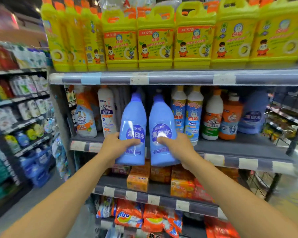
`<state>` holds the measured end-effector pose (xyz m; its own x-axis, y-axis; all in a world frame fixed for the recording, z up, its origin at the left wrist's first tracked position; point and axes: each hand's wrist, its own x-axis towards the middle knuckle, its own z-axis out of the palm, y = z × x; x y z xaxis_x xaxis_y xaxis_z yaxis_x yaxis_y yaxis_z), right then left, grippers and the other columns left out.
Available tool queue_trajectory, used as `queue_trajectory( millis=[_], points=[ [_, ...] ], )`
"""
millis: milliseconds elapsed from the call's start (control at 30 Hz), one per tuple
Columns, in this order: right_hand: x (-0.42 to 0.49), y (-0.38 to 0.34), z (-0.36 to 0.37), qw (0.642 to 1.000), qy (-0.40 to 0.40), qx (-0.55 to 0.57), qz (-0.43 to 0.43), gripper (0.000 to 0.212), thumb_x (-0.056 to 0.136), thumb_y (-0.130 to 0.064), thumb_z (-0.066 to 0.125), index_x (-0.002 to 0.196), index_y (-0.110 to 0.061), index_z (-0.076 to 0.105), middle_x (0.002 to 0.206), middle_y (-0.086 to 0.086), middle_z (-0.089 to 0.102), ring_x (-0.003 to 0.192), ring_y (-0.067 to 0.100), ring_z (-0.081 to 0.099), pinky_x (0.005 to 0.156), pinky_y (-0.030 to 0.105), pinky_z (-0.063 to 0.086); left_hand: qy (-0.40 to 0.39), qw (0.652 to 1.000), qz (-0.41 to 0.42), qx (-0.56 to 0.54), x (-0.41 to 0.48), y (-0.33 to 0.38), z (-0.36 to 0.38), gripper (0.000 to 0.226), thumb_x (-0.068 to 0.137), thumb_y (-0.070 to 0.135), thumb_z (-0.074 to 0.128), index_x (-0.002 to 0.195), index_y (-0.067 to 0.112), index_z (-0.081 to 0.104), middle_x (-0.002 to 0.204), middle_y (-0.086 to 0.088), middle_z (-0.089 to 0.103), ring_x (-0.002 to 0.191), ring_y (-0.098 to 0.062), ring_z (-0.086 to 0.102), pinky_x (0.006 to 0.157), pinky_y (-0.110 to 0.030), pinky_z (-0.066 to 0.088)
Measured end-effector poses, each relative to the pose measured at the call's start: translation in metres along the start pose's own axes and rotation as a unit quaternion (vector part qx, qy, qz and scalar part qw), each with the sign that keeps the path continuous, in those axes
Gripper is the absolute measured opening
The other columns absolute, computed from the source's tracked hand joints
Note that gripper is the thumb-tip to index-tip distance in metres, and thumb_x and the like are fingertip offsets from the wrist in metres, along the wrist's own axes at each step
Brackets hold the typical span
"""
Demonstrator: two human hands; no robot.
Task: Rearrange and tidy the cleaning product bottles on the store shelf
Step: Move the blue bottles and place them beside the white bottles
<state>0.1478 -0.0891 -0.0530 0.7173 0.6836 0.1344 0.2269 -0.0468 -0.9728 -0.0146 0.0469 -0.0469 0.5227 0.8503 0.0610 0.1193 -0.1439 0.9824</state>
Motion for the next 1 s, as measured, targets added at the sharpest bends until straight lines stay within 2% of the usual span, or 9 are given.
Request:
queue_trajectory(
  millis=[100, 233, 367, 433, 600, 700, 767, 867, 1000],
  points=[
    [-0.042, 0.011, -0.038, 0.999, -0.021, 0.03, 0.002, 0.018, 0.073, -0.025, 0.08, 0.085, -0.021, 0.068, 0.082, 0.0, 0.075, 0.068, 0.014, 0.071, 0.058, 0.029, 0.057, -0.022, 0.999, -0.027, -0.013, -0.047, -0.006, 0.014, 0.036, 0.063, 0.022, 0.089, 0.092, 0.013, 0.07, 0.078, -0.001, 0.077, 0.068, -0.02, 0.075, 0.051, -0.029, 0.056],
    [-0.087, 0.026, -0.09, 0.995, -0.049, 0.082, 0.022, 0.027, 0.074, -0.028, 0.08, 0.096, -0.015, 0.069, 0.086, 0.004, 0.076, 0.076, 0.024, 0.073, 0.066, 0.04, 0.06, -0.06, 0.997, -0.031, -0.03, -0.095, -0.013, 0.041, 0.036, 0.066, 0.023, 0.087, 0.096, 0.01, 0.07, 0.084, -0.006, 0.078, 0.071, -0.024, 0.075, 0.053, -0.03, 0.057],
    [-0.119, 0.037, -0.133, 0.99, -0.046, 0.134, 0.017, 0.043, 0.063, -0.034, 0.084, 0.096, -0.012, 0.069, 0.086, 0.006, 0.076, 0.074, 0.025, 0.074, 0.055, 0.031, 0.056, -0.102, 0.993, -0.033, -0.045, -0.123, -0.016, 0.073, 0.038, 0.066, 0.022, 0.086, 0.098, 0.009, 0.07, 0.087, -0.007, 0.078, 0.077, -0.027, 0.075, 0.061, -0.037, 0.059],
    [-0.129, 0.04, -0.15, 0.989, -0.04, 0.141, 0.018, 0.051, 0.058, -0.038, 0.083, 0.098, -0.011, 0.069, 0.089, 0.009, 0.076, 0.077, 0.029, 0.073, 0.057, 0.034, 0.057, -0.122, 0.99, -0.033, -0.058, -0.133, -0.015, 0.088, 0.04, 0.064, 0.023, 0.087, 0.098, 0.009, 0.07, 0.088, -0.008, 0.077, 0.077, -0.028, 0.075, 0.06, -0.037, 0.059],
    [-0.138, 0.047, -0.192, 0.992, -0.009, 0.13, -0.001, 0.049, 0.059, -0.039, 0.081, 0.098, -0.012, 0.069, 0.091, 0.009, 0.076, 0.08, 0.028, 0.073, 0.06, 0.034, 0.057, -0.183, 0.98, -0.026, -0.079, -0.14, -0.005, 0.123, 0.047, 0.057, 0.024, 0.088, 0.098, 0.009, 0.071, 0.09, -0.009, 0.077, 0.078, -0.028, 0.075, 0.059, -0.035, 0.059],
    [-0.139, 0.051, -0.213, 0.992, 0.009, 0.129, 0.005, 0.046, 0.063, -0.038, 0.08, 0.099, -0.012, 0.068, 0.093, 0.008, 0.076, 0.079, 0.026, 0.073, 0.059, 0.031, 0.057, -0.228, 0.969, -0.046, -0.085, -0.136, 0.005, 0.142, 0.067, 0.043, 0.029, 0.091, 0.101, 0.006, 0.07, 0.095, -0.015, 0.076, 0.083, -0.033, 0.074, 0.069, -0.045, 0.06],
    [-0.138, 0.056, -0.225, 0.991, 0.024, 0.131, 0.017, 0.049, 0.061, -0.041, 0.081, 0.099, -0.012, 0.068, 0.092, 0.009, 0.076, 0.078, 0.026, 0.073, 0.059, 0.031, 0.056, -0.256, 0.962, -0.05, -0.08, -0.132, 0.008, 0.153, 0.072, 0.039, 0.029, 0.093, 0.102, 0.004, 0.069, 0.095, -0.016, 0.076, 0.085, -0.035, 0.074, 0.073, -0.049, 0.06],
    [-0.137, 0.066, -0.242, 0.991, 0.046, 0.121, 0.028, 0.06, 0.056, -0.047, 0.083, 0.102, -0.012, 0.067, 0.095, 0.01, 0.075, 0.082, 0.028, 0.073, 0.063, 0.034, 0.057, -0.285, 0.955, -0.047, -0.072, -0.125, 0.009, 0.167, 0.072, 0.041, 0.029, 0.093, 0.103, 0.003, 0.068, 0.094, -0.016, 0.076, 0.084, -0.034, 0.074, 0.068, -0.044, 0.059],
    [-0.134, 0.074, -0.261, 0.991, 0.052, 0.123, 0.02, 0.056, 0.061, -0.04, 0.082, 0.107, -0.013, 0.066, 0.1, 0.01, 0.075, 0.088, 0.03, 0.072, 0.07, 0.04, 0.058, -0.307, 0.948, -0.038, -0.075, -0.12, 0.007, 0.186, 0.066, 0.044, 0.025, 0.091, 0.102, 0.003, 0.068, 0.094, -0.016, 0.076, 0.082, -0.032, 0.074, 0.064, -0.04, 0.059]
  ],
)
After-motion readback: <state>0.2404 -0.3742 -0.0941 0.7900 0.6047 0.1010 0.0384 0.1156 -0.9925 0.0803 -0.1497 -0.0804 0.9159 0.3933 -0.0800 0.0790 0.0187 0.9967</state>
